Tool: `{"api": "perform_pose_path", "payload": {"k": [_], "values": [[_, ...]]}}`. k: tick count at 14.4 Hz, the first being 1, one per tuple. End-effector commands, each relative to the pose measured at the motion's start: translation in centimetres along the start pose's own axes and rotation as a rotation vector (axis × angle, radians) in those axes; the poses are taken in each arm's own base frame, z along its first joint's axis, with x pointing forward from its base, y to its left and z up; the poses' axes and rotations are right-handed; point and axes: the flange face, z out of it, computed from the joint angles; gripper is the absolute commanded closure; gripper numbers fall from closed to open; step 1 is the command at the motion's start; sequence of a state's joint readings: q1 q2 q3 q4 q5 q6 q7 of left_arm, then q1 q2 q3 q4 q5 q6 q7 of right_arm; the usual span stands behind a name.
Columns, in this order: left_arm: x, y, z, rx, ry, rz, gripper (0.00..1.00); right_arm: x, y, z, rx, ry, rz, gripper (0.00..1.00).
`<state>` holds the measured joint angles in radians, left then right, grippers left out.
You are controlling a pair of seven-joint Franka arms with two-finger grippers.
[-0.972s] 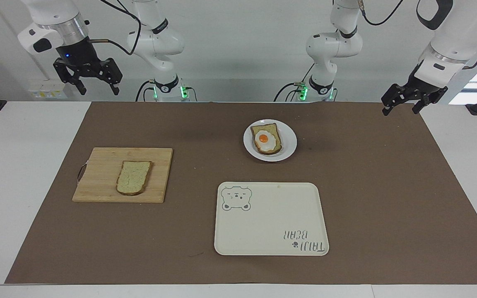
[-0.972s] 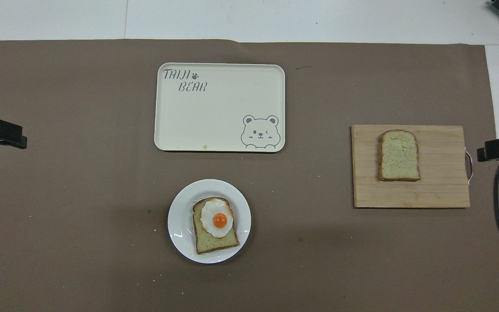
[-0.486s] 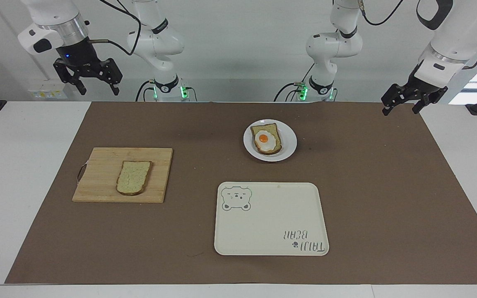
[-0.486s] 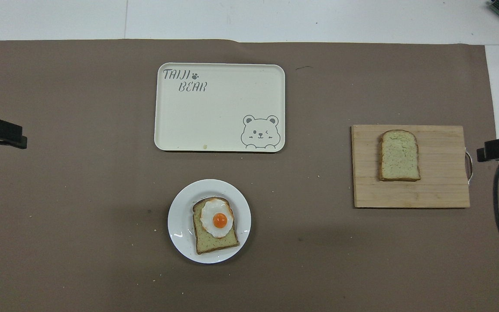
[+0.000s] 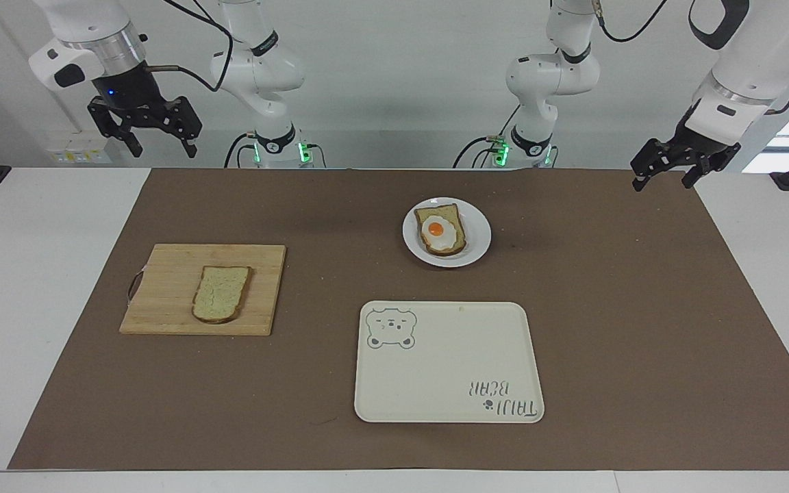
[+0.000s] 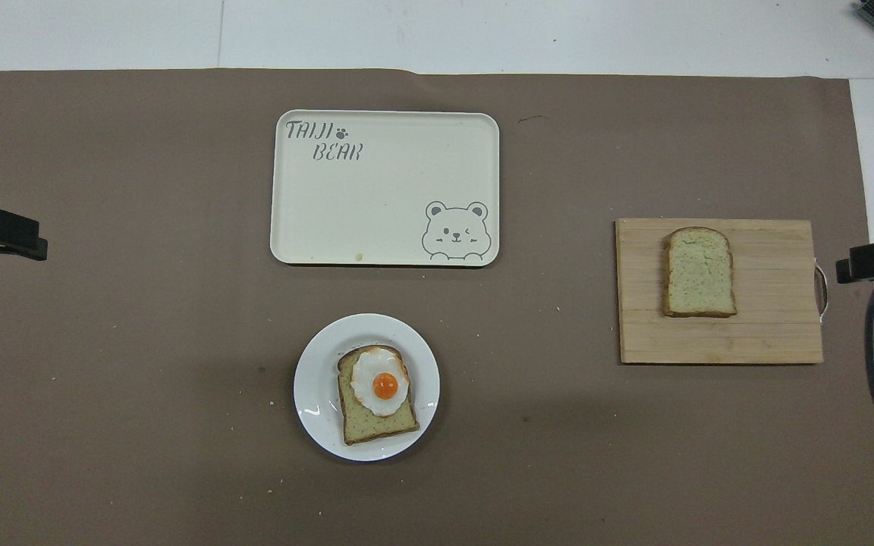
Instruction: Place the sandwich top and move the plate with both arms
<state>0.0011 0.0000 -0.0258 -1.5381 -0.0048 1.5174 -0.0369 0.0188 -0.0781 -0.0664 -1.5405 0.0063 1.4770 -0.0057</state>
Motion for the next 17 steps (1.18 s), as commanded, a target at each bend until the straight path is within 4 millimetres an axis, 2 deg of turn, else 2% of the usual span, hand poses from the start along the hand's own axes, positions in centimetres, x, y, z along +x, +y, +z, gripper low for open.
{"api": "perform_pose_path", "payload": {"k": [1,10,14,17], "values": [[-0.67,-0.09,-0.27,0.007,-0.007,-0.01,0.0,-0.42,0.53,-0.03,-0.011,0.008,-0.017,0.0],[-0.72,-0.09,-0.36,0.007,-0.005,-0.01,0.0,-0.47,0.77,-0.06,-0.011,0.005,-0.018,0.0],[-0.67,-0.09,-0.27,0.007,-0.007,-0.01,0.0,-0.35,0.12,-0.15,0.003,0.005,-0.028,0.0],[-0.67,-0.09,-0.27,0.007,-0.007,-0.01,0.0,-0.41,0.85,-0.16,0.003,0.006,-0.016,0.0]]}}
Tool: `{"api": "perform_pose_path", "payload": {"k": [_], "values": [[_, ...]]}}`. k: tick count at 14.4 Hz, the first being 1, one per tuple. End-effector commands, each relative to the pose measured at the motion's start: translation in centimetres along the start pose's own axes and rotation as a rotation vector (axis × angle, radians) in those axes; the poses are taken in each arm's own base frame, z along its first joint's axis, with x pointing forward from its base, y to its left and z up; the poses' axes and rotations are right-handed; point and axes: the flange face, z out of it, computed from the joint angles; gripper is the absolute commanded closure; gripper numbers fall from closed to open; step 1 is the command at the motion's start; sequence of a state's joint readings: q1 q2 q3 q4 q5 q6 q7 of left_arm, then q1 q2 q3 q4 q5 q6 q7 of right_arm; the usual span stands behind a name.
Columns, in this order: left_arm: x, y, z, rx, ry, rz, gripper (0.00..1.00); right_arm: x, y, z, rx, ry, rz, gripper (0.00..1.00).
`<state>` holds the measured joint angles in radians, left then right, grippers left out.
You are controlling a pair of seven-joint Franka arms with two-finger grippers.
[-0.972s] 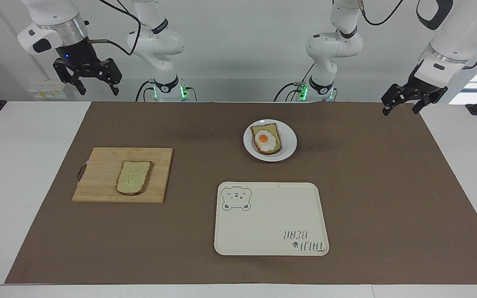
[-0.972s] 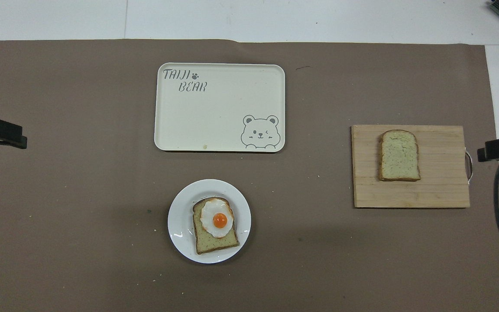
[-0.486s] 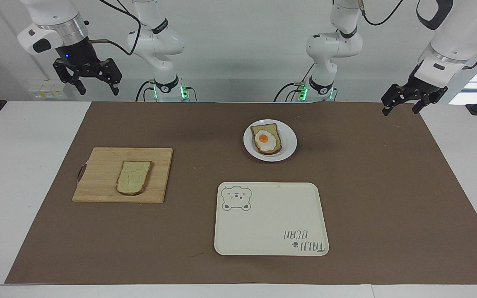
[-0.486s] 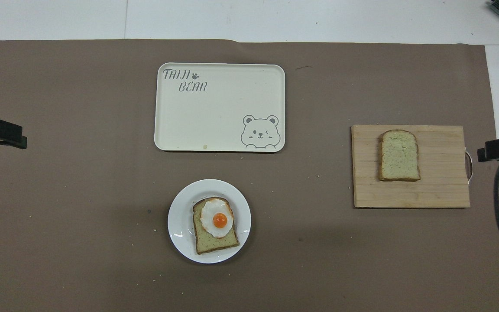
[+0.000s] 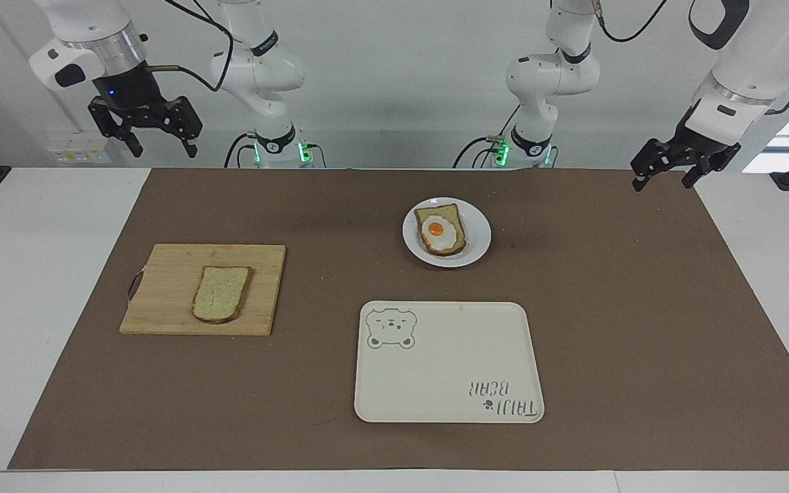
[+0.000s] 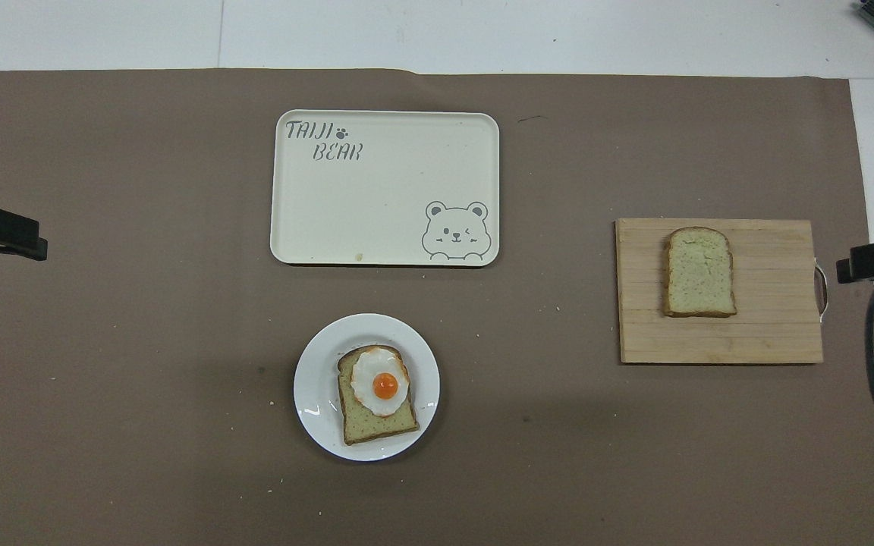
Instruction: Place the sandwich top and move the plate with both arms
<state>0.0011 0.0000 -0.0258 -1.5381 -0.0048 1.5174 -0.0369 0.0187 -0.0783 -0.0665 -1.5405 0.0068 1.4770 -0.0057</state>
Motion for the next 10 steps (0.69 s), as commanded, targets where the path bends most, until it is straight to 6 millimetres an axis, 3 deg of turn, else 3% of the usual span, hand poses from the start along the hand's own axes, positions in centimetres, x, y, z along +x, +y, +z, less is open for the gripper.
{"api": "perform_pose_path", "payload": {"k": [1,4,10], "values": [[-0.7,-0.1,-0.3,0.007,-0.007,-0.01,0.0,-0.4,0.9,-0.1,-0.005,0.007,-0.019,0.0],[-0.7,-0.1,-0.3,0.007,-0.007,-0.01,0.0,-0.1,0.9,0.9,-0.005,0.016,-0.02,0.0],[-0.7,-0.1,-0.3,0.007,-0.007,-0.01,0.0,1.7,0.9,5.3,0.001,0.016,-0.023,0.0]]}}
